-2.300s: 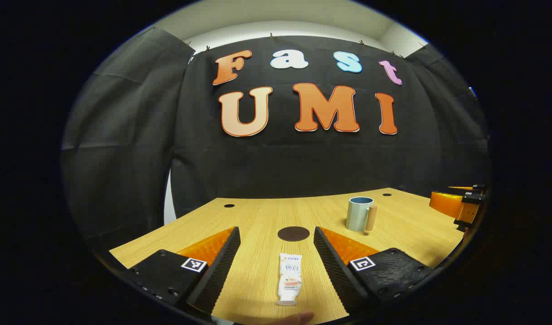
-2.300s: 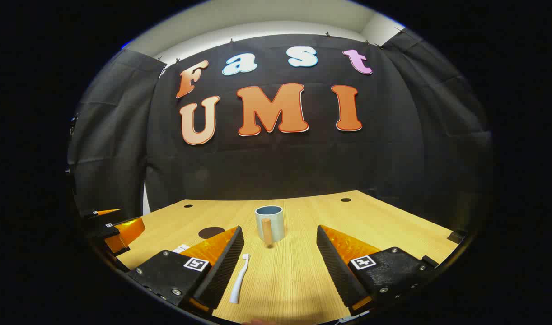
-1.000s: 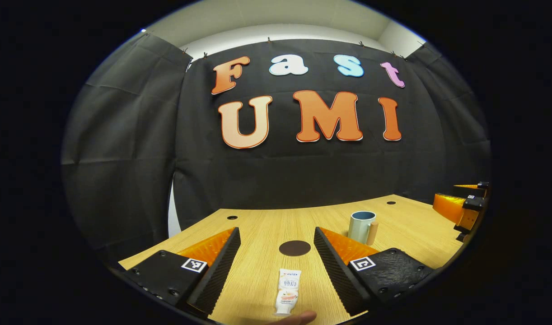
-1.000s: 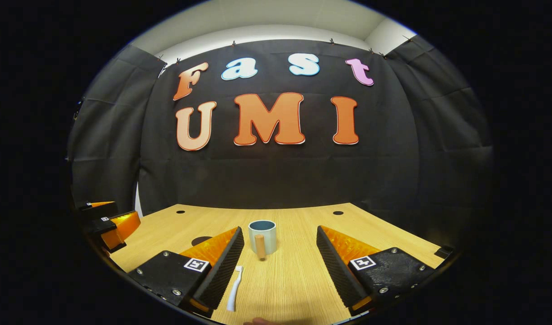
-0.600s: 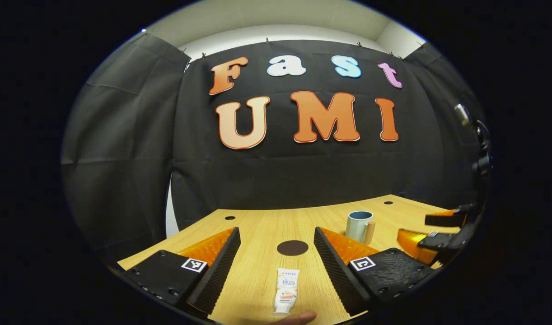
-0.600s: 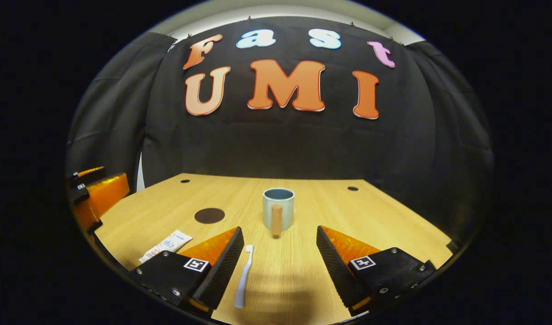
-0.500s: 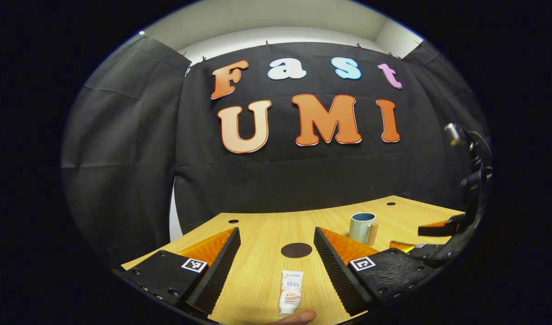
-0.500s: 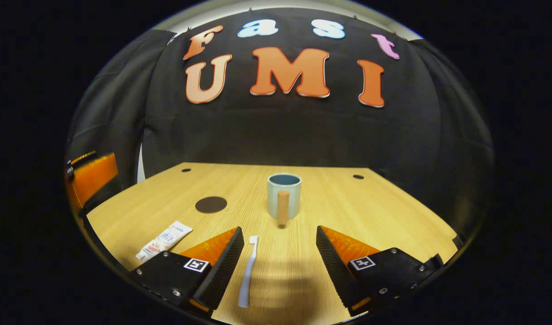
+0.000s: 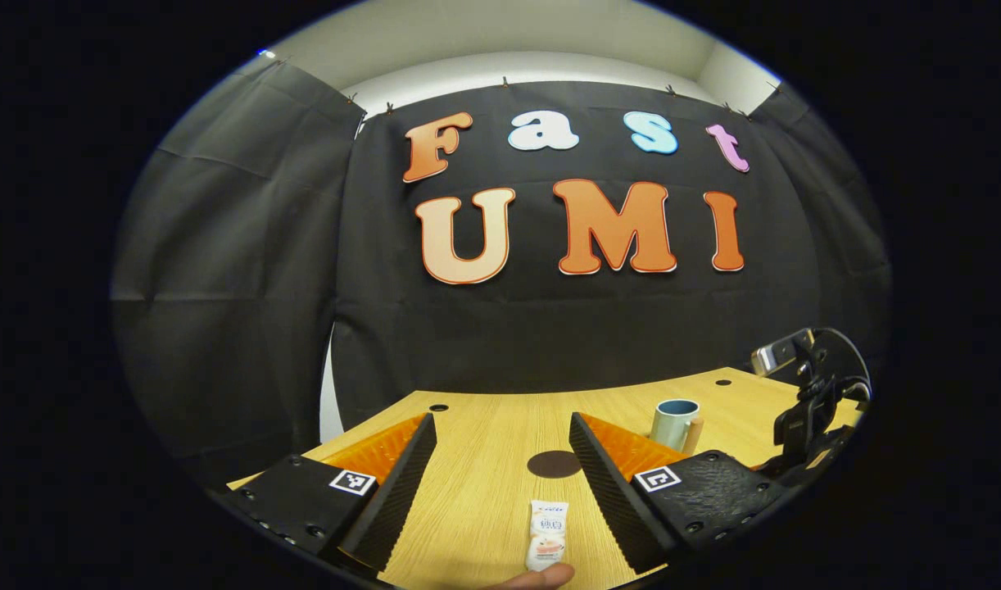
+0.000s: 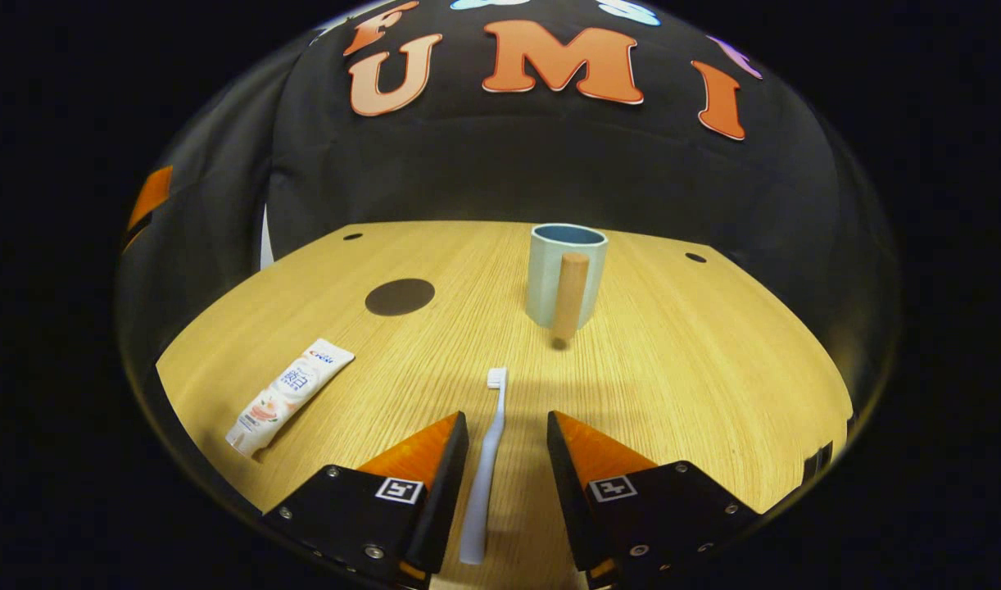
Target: Put the toothbrush and toothpaste on the desktop into the cup, then pick up the cup and place it on the coaster on the desktop.
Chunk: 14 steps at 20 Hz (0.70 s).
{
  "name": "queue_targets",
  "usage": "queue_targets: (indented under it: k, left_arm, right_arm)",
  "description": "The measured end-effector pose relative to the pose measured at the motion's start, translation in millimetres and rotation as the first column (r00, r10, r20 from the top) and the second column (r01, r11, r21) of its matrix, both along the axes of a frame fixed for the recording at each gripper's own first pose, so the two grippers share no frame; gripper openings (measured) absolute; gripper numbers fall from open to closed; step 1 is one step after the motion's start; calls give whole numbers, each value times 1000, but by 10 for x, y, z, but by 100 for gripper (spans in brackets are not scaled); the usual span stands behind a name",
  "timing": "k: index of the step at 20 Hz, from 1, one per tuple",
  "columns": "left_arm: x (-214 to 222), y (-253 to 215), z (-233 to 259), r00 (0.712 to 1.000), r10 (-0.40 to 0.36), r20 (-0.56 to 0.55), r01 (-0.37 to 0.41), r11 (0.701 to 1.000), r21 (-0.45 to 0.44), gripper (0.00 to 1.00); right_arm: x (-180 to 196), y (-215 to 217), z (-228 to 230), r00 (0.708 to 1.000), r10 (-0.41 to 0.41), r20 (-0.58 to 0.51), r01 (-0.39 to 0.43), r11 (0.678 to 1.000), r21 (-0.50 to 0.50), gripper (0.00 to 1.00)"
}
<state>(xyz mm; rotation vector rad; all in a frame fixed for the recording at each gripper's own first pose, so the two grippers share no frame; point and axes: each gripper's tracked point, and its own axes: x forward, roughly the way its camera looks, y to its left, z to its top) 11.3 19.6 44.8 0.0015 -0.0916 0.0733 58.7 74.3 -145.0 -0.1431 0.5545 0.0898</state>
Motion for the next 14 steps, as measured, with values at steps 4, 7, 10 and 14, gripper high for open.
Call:
queue_targets:
  k: [4,7,10,14]
  left_arm:
    - [31,8,-1,1000,-9,-3,9,1000,-8,99]
    - [17,-26,-77,999,-28,-37,27,999,-24,99]
    - [9,-100,-166,996,-58,-62,55,997,-51,99]
    - [-23,-200,-350,986,-117,-120,110,992,-68,99]
  right_arm:
    - [-13,27,-138,999,3,-48,-2,1000,4,37]
    - [-14,-1,-136,999,-6,-47,7,1000,4,18]
    - [-22,-4,-131,999,-5,-51,7,1000,29,4]
    - [-57,27,-111,999,26,-22,-25,999,48,2]
